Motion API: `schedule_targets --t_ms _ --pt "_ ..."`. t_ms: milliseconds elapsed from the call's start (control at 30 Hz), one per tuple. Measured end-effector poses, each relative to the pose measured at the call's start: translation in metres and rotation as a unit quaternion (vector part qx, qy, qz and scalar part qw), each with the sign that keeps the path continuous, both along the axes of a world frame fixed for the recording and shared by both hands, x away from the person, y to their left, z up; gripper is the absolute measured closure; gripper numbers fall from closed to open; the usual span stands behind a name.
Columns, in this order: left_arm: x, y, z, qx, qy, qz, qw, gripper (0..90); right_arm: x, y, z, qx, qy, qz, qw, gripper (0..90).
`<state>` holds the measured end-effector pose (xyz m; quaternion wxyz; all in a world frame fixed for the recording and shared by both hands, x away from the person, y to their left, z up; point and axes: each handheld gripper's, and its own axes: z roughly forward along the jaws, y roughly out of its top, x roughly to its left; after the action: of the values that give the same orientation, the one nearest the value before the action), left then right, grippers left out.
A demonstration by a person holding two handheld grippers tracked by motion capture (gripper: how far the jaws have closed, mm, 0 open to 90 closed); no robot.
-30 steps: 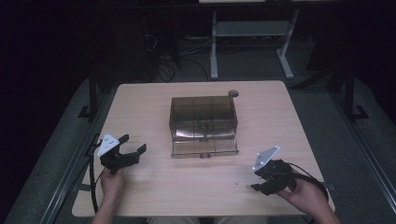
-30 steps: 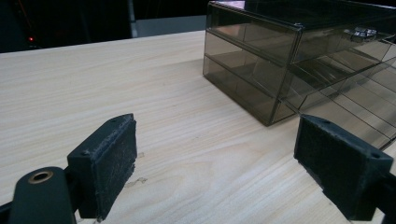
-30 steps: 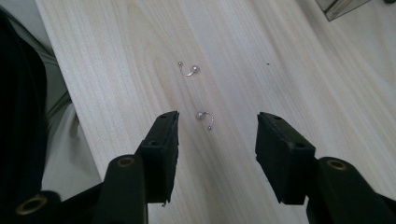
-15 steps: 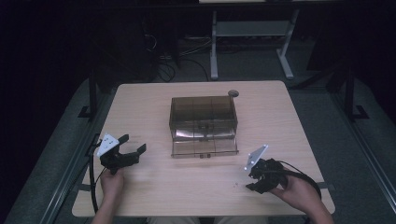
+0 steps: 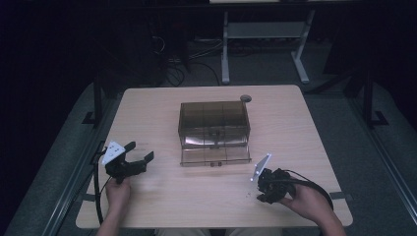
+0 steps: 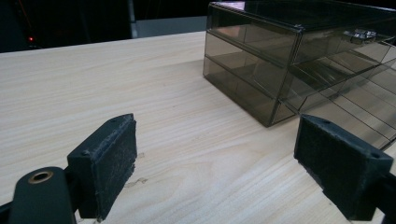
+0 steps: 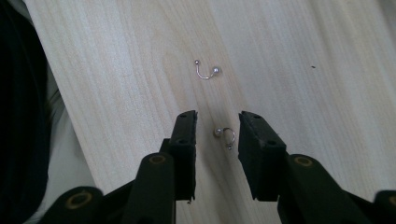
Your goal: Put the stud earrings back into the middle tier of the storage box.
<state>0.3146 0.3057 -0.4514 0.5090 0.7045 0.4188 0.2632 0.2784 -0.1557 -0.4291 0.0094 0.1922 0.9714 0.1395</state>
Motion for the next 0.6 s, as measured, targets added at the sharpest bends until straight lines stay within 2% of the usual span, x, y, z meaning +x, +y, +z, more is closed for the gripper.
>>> schedule_targets --t_ms 600 --pt "0.000 0.001 0.000 0.001 -0.001 -0.001 1.0000 12.8 0.004 0.013 -0.008 -0.049 0.014 0.014 0.9986 76.7"
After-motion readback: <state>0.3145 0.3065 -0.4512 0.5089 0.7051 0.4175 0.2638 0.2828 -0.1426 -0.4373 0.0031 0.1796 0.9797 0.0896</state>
